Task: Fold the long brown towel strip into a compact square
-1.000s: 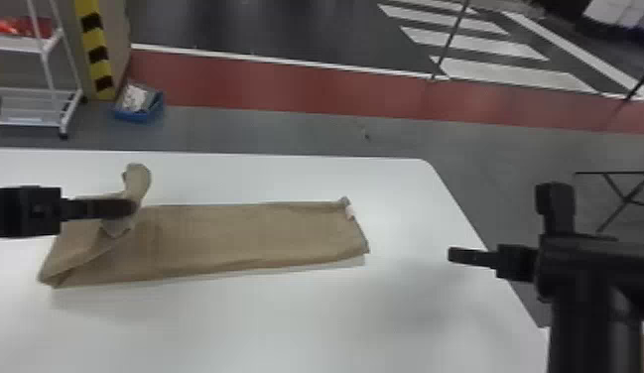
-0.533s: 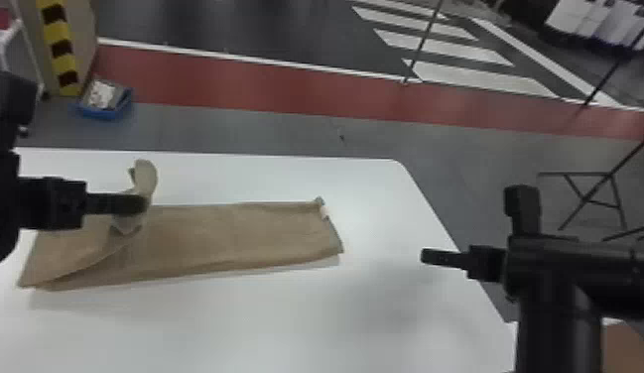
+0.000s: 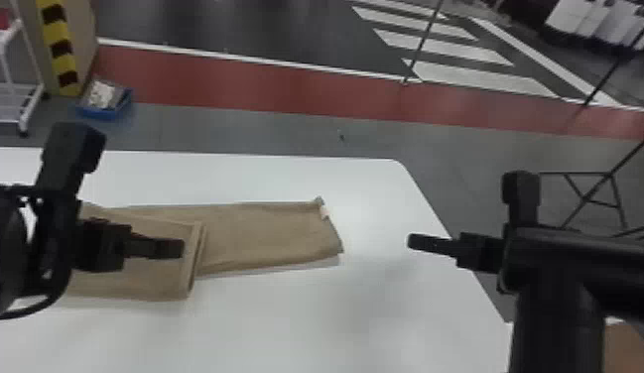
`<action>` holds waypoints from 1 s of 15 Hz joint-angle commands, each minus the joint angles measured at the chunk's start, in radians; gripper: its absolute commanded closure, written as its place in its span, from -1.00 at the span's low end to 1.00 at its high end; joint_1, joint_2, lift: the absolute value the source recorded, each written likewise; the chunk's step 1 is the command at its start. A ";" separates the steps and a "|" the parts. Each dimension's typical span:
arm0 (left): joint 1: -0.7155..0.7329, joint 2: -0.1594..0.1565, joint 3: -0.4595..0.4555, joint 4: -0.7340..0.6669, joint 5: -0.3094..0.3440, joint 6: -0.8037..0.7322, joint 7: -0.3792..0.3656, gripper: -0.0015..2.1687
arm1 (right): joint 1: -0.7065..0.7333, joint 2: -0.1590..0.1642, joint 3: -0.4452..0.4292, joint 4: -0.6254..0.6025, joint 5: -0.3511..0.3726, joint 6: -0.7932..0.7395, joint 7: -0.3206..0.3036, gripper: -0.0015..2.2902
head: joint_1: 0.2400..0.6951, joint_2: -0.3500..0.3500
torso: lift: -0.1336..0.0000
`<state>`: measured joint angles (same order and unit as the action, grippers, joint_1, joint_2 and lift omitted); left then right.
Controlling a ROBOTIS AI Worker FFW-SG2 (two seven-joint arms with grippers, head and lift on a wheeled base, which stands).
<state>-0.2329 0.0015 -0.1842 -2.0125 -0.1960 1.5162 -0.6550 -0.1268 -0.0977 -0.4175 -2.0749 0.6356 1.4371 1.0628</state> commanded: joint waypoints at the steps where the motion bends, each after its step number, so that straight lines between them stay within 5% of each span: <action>1: 0.017 -0.004 0.015 -0.048 0.015 0.002 0.003 -0.97 | -0.007 0.050 0.051 -0.054 -0.002 0.032 -0.009 -0.93 | 1.00 -1.00 | -0.86; 2: 0.024 -0.004 0.045 -0.057 0.016 0.002 0.000 -0.97 | -0.005 0.085 0.077 -0.085 -0.019 0.044 -0.014 -0.93 | 1.00 -1.00 | -0.86; 4: 0.047 0.015 0.149 -0.057 0.061 -0.029 -0.017 -0.97 | 0.001 0.099 0.155 -0.113 -0.019 0.050 -0.037 -0.93 | 1.00 -0.88 | -0.86; 8: 0.135 0.137 0.373 -0.014 0.170 -0.253 -0.051 -0.95 | -0.020 0.099 0.316 -0.056 -0.001 0.010 -0.069 -0.91 | 1.00 -0.50 | -0.86; 10: 0.158 0.172 0.453 0.023 0.230 -0.320 -0.049 -0.95 | -0.020 0.099 0.390 0.004 -0.004 -0.054 -0.090 -0.91 | 1.00 -0.14 | -0.86; 15: 0.202 0.219 0.491 0.057 0.262 -0.354 -0.055 -0.94 | -0.022 0.099 0.510 0.159 -0.099 -0.297 -0.115 -0.91 | 1.00 0.38 | -0.86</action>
<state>-0.0404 0.2121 0.3048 -1.9634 0.0604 1.1660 -0.7099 -0.1468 -0.0015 0.0585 -1.9506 0.5608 1.2030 0.9485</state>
